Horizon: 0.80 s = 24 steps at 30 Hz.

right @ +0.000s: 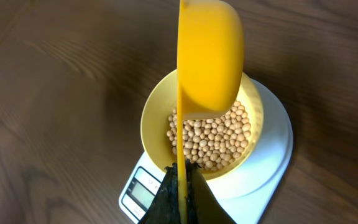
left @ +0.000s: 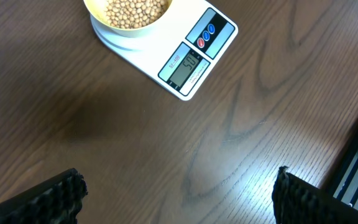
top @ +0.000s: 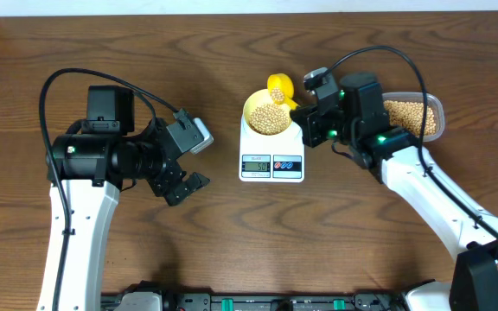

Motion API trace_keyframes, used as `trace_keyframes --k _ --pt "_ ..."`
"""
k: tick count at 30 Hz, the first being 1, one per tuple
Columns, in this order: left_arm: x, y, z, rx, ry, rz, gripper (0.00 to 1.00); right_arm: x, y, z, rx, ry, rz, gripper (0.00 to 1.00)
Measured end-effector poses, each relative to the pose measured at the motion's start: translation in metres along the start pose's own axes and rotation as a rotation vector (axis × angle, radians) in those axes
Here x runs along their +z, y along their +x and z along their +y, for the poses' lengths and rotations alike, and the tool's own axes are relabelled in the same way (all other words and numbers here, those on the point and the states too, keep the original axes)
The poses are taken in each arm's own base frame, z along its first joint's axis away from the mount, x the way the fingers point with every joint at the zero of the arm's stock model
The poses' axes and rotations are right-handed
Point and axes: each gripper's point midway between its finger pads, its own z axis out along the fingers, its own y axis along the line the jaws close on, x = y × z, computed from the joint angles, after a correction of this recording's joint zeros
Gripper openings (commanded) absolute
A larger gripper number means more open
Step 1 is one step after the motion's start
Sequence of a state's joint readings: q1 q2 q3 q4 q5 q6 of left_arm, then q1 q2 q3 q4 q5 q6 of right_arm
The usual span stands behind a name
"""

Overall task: Scoop item into bowl and weigh 50g on scale
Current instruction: 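Carry the empty scoop right back toward the soybean tub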

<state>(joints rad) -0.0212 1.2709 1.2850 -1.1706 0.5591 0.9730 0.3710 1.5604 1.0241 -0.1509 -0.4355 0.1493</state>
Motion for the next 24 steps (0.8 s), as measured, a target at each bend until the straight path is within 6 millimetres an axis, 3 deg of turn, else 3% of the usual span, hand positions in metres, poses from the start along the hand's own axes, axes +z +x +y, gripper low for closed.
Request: trace_keyframes --k 7,14,19,24 --pt "0.0 0.0 0.0 0.0 0.0 0.0 0.98 -0.012 -0.005 -0.019 0.075 -0.024 -0.016 0.01" --pt "0.0 0.0 0.0 0.0 0.0 0.0 0.98 -0.032 0.006 -0.063 0.199 0.041 0.014 0.01" --pt "0.0 0.0 0.0 0.0 0.0 0.0 0.98 -0.059 0.016 -0.097 0.282 0.117 0.026 0.01" --pt "0.0 0.0 0.0 0.0 0.0 0.0 0.98 -0.1 0.021 -0.126 0.308 0.246 0.012 0.01"
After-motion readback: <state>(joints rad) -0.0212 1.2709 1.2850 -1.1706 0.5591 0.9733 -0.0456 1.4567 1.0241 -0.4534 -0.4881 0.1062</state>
